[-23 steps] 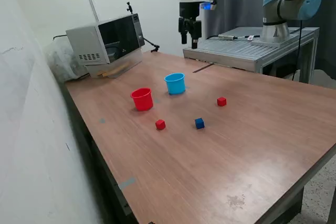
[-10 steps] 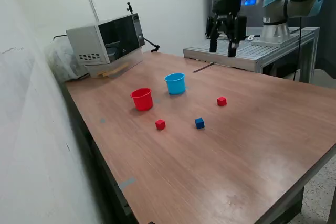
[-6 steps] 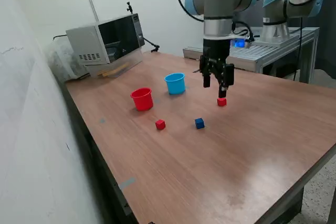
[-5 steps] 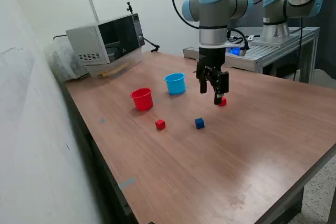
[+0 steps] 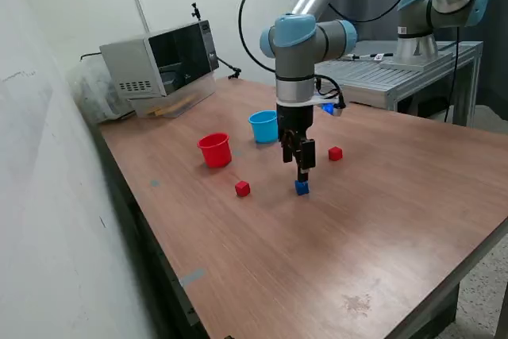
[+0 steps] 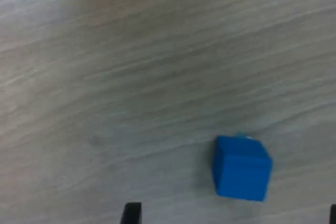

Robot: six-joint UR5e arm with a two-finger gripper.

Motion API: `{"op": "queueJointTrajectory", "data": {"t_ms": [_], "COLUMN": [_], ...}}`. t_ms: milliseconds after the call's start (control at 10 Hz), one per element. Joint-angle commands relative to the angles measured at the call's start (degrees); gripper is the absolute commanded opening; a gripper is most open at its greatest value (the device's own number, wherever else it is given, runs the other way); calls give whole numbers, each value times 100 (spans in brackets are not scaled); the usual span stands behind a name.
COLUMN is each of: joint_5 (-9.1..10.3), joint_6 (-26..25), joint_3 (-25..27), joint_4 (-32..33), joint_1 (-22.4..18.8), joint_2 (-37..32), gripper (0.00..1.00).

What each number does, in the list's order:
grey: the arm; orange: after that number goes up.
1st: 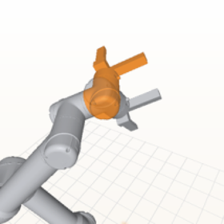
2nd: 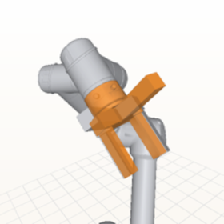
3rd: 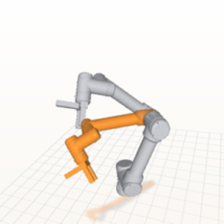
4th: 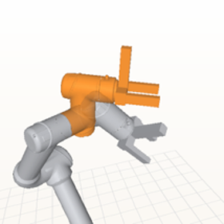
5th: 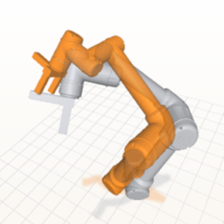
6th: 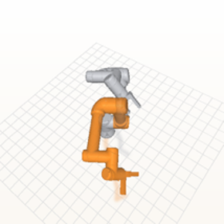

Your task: Place red objects in the red bin, and blue objects in the blue bin.

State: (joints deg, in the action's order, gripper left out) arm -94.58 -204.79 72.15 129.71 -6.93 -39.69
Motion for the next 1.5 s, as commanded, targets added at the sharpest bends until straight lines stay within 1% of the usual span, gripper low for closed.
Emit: {"op": "queueJointTrajectory", "data": {"t_ms": [0, 300, 400, 600, 800, 900, 1000, 1100, 1200, 1400], "joint_5": [1, 10, 10, 19, 19, 27, 27, 36, 36, 27], "joint_6": [0, 0, 9, 96, 595, 693, 703, 773, 895, 1019], "joint_3": [-8, 1, 10, 19, -60, -130, -113, -96, 26, 648], "joint_4": [72, 73, 81, 72, 11, -189, -426, -516, -647, -692], "joint_1": [42, 16, -10, -28, -54, -107, -133, -142, -142, -55], "joint_2": [163, 215, 224, 224, 207, 102, -186, -554, -932, -1592], "gripper": [100, 100, 0, 0, 0, 0, 0, 0, 0, 0]}}
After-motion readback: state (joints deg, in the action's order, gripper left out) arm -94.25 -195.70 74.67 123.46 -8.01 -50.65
